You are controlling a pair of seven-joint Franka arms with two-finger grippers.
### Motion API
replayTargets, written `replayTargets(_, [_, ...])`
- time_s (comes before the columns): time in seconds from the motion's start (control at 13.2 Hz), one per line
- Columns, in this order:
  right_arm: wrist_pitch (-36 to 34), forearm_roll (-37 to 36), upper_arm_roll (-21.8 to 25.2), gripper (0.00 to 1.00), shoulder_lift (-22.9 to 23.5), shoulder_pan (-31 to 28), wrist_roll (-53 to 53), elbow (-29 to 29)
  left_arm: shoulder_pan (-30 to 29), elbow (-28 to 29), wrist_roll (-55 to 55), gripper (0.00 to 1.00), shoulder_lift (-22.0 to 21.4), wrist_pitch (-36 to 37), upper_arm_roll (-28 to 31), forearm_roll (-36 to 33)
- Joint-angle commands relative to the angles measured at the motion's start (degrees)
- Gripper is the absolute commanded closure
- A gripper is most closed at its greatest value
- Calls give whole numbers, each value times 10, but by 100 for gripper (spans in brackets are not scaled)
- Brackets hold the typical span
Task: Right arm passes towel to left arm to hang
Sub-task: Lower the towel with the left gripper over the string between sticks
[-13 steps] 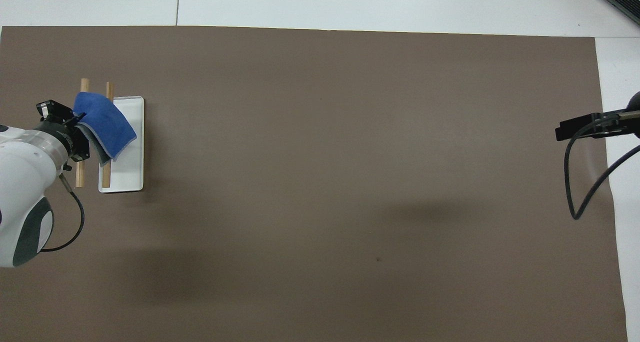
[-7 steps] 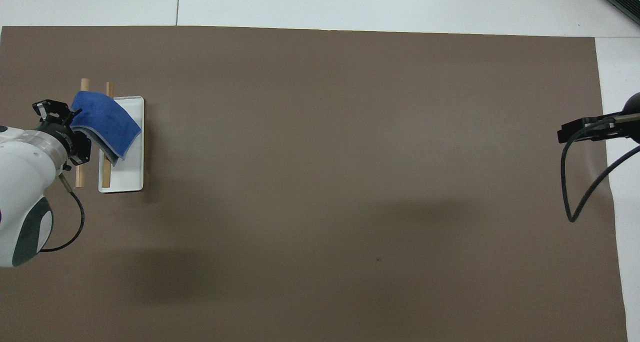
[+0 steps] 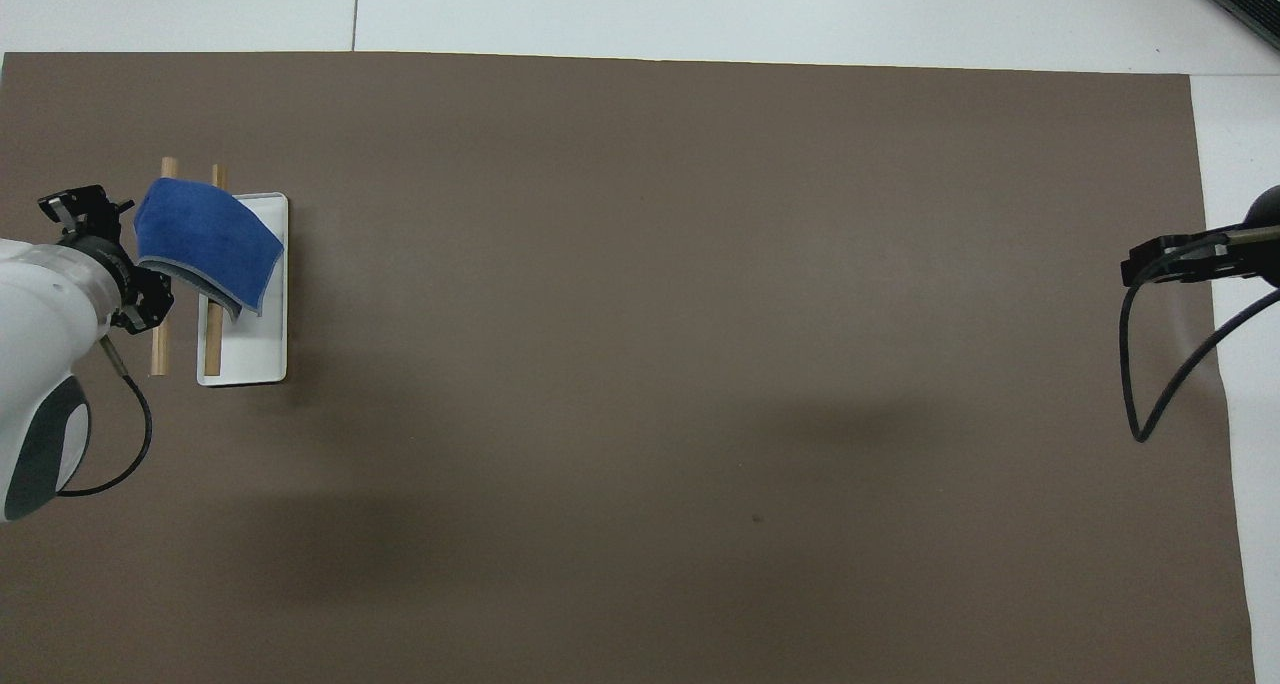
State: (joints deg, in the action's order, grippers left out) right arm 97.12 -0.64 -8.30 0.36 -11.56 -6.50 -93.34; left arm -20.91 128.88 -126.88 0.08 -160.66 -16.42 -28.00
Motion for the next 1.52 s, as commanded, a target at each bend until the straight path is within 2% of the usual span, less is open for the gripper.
replayTargets(0.0, [14, 10, -2, 8, -16, -3, 8, -21, 3, -20, -12, 5, 1, 45, -4, -14])
replayTargets(0.08, [14, 10, -3, 1, -16, -3, 8, -21, 3, -24, -12, 3, -2, 64, -8, -13])
replayTargets(0.61, [15, 10, -3, 0, -15, -3, 6, -18, 59, -89, -7, 3, -27, 219, -15, 51])
replayTargets(0.83, [14, 10, -3, 0, -15, -4, 5, -18, 71, -98, -6, 3, -35, 251, -16, 58])
replayTargets(0.99, [14, 10, -2, 0, -15, -4, 4, -18, 82, -103, 38, 3, -39, 272, -16, 62])
replayTargets(1.21, [6, 10, -3, 0, -15, -4, 4, -18, 99, -151, 155, 3, -38, 328, -13, 127])
replayTargets(1.44, [5, 10, -2, 0, -15, -5, 4, -18, 99, -166, 268, 3, -39, 353, -16, 157])
